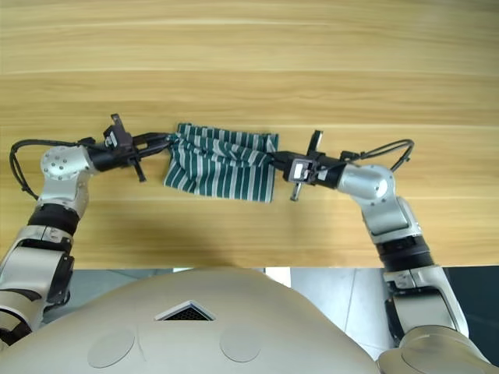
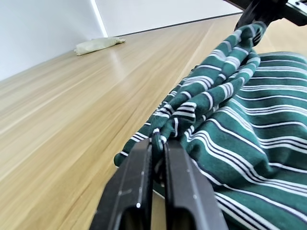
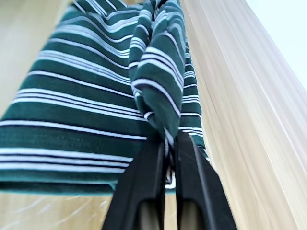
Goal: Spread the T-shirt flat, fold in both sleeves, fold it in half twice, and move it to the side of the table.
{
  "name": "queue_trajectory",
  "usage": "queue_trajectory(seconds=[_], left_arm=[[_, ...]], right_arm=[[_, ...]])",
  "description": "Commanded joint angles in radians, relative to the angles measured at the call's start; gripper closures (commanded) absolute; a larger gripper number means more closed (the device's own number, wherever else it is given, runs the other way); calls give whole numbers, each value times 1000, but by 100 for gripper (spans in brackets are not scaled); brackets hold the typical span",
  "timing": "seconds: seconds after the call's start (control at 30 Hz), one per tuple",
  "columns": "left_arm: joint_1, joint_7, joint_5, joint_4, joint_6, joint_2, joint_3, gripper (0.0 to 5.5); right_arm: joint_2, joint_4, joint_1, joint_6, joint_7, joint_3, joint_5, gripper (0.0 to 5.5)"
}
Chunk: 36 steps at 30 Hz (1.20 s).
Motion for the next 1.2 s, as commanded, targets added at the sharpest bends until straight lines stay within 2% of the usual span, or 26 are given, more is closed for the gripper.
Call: queue_trajectory(seconds=[0.03,0.2,0.37,0.4,0.6,0.63,0.77,1.07,1.2], left_arm=[[-68,53,58,87,11,-35,29,532],[-140,113,138,187,29,-91,29,532],[-227,207,228,315,122,-144,18,532],[-241,222,244,335,137,-153,16,497],[-295,269,280,413,201,-182,30,389],[-307,279,278,424,217,-185,41,372],[-341,290,262,445,267,-191,89,301],[-421,311,211,461,362,-197,209,170],[-474,370,207,475,387,-208,251,99]], right_arm=[[43,105,-89,-1,-36,17,-46,544],[109,318,-205,-8,-123,52,-137,545],[149,473,-248,-39,-138,80,-150,545],[155,500,-253,-47,-138,82,-148,545],[194,615,-273,-68,-124,60,-90,545],[202,626,-277,-62,-115,44,-64,507],[236,665,-316,-34,-89,-57,80,431],[326,769,-432,100,16,-274,345,286],[360,869,-503,139,22,-340,387,206]])
